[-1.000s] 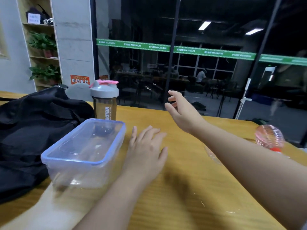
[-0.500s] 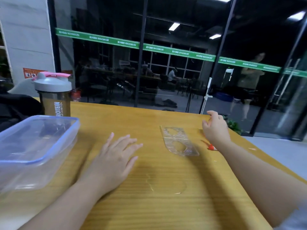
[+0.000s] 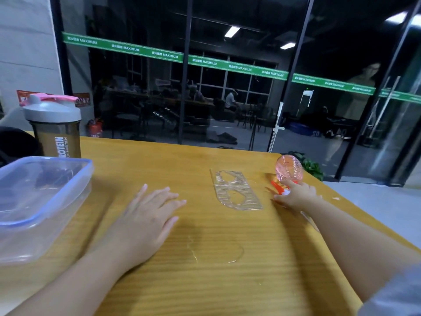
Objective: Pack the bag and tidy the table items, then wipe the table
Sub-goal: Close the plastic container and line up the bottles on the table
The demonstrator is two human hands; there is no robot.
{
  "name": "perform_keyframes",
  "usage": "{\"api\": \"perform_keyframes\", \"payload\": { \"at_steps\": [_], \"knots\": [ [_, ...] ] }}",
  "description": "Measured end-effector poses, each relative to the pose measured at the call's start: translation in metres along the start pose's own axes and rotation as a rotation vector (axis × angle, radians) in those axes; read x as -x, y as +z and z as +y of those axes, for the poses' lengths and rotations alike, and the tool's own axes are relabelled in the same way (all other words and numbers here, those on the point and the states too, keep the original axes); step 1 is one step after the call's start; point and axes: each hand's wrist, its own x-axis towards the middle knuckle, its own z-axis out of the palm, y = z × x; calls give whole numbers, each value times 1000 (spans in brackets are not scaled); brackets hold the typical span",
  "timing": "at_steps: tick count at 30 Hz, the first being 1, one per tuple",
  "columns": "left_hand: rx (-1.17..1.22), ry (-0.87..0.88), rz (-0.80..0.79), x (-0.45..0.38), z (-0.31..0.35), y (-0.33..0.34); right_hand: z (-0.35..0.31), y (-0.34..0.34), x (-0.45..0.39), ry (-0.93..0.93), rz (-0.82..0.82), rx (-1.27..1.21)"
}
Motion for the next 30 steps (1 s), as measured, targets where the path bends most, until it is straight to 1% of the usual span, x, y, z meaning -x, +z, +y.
{"api": "perform_keyframes", "payload": {
  "at_steps": [4,6,9,12,16,20,24,26,28,30],
  "knots": [
    [63,-41,25,0,-2,3,7,2,-10,29,-97,26],
    [68,-60,21,-1,-4,4,7,1,-8,27,-97,24],
    [96,-68,-4,-2,-6,4,7,1,-9,19,-46,-19],
    [124,-70,-25,-1,-5,3,8,0,-13,-44,-15,-24],
    [149,-88,-61,-1,-6,2,3,-3,-11,-18,97,-136],
    [151,-108,-73,-2,-7,1,-11,-3,-8,-15,161,-278],
    [165,-137,-67,-2,-8,-3,-37,-16,7,-107,227,-385],
    [173,-156,-55,-2,-9,-5,-53,-22,15,-180,229,-439],
    [191,-178,-49,-2,-10,-9,-69,-27,23,-264,201,-555],
    [209,-202,-49,-3,-11,-11,-86,-30,36,-362,133,-729]
  ]
}}
